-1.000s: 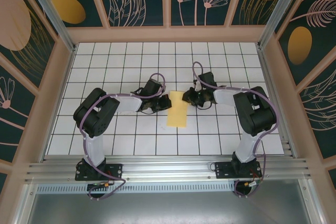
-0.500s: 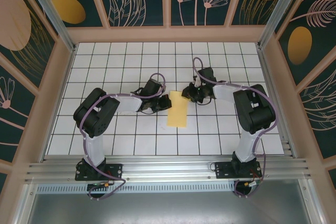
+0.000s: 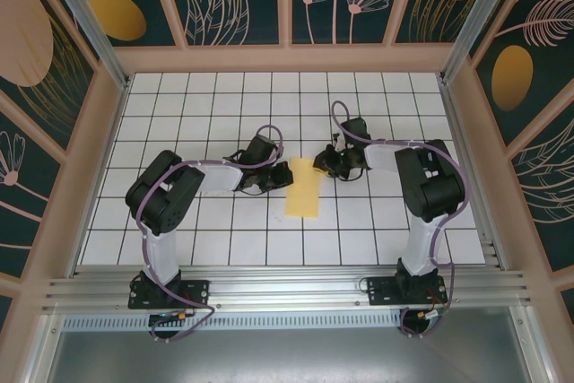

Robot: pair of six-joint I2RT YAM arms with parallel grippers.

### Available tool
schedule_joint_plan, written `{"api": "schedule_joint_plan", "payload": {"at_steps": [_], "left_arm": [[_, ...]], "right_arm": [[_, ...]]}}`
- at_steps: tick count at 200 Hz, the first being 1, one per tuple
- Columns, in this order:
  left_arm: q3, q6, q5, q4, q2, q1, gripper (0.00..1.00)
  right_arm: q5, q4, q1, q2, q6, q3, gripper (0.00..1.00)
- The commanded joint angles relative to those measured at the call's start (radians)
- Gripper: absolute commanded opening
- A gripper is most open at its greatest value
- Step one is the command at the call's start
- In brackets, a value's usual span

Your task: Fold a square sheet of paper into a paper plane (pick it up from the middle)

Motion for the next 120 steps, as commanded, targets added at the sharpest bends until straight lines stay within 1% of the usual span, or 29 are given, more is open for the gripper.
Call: {"api": "schedule_joint_plan", "payload": {"at_steps": [1, 24, 39, 72, 108, 120], "left_arm": [[-0.035, 0.022, -0.042, -0.103, 0.043, -0.008, 0.00], [-0.036, 0.023, -0.042, -0.104, 0.041, -0.009, 0.00], [-0.038, 0.022, -0.043, -0.102, 0.038, -0.009, 0.00], [-0.039, 0.024, -0.039, -0.103, 0.041, -0.009, 0.00], [-0.038, 0.023, -0.039, -0.103, 0.047, -0.010, 0.00], [-0.038, 0.020, -0.040, -0.103, 0.045, -0.009, 0.00]], "right_arm": [[0.055, -0.066, -0.004, 0.000, -0.012, 0.022, 0.21], [0.003, -0.053, -0.008, -0.036, -0.005, 0.056, 0.21], [-0.005, -0.044, -0.008, -0.041, -0.005, 0.074, 0.21], [-0.021, -0.018, -0.018, 0.000, 0.004, 0.075, 0.21], [0.005, -0.018, -0.019, 0.067, 0.006, 0.077, 0.21], [0.031, -0.032, -0.020, 0.085, 0.008, 0.079, 0.21]]}}
